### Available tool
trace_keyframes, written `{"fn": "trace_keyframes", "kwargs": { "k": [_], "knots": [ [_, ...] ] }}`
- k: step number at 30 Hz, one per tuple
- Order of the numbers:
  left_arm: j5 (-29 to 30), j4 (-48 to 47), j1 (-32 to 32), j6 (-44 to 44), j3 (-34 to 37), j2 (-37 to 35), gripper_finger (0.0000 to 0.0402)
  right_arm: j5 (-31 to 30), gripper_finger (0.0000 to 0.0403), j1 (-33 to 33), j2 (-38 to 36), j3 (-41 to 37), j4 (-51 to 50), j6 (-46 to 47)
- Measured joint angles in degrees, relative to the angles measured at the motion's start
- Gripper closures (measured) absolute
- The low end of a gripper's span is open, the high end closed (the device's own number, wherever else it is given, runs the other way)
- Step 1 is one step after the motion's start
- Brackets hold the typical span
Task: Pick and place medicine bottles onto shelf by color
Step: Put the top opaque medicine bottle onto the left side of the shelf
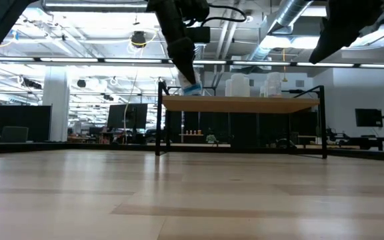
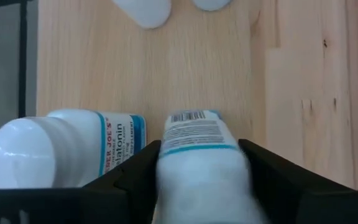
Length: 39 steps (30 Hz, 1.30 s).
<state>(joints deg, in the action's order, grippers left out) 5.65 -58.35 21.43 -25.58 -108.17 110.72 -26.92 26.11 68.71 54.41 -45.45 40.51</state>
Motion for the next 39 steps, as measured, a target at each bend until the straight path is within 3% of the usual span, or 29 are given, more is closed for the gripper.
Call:
{"fn": "trace_keyframes", "kwargs": {
  "k": [14,27,34,39],
  "knots": [
    [1.9,4.4,-0.4,-2.6,0.0,0.0,0.0176,0.0,0.0306,0.0,0.0,0.0,-0.1,0.0],
    [11.4,6.1,-5.5,-7.4,-5.0,-0.1,0.0175,0.0,0.0306,0.0,0.0,0.0,-0.8,0.0],
    [12.8,-3.1,-9.2,-8.3,-11.3,-0.2,0.0175,0.0,0.0306,0.0,0.0,0.0,-0.8,0.1],
    [6.5,-16.0,-10.5,-8.5,-14.2,-0.2,0.0175,0.0,0.0306,0.0,0.0,0.0,-0.8,0.1]
  ]
}}
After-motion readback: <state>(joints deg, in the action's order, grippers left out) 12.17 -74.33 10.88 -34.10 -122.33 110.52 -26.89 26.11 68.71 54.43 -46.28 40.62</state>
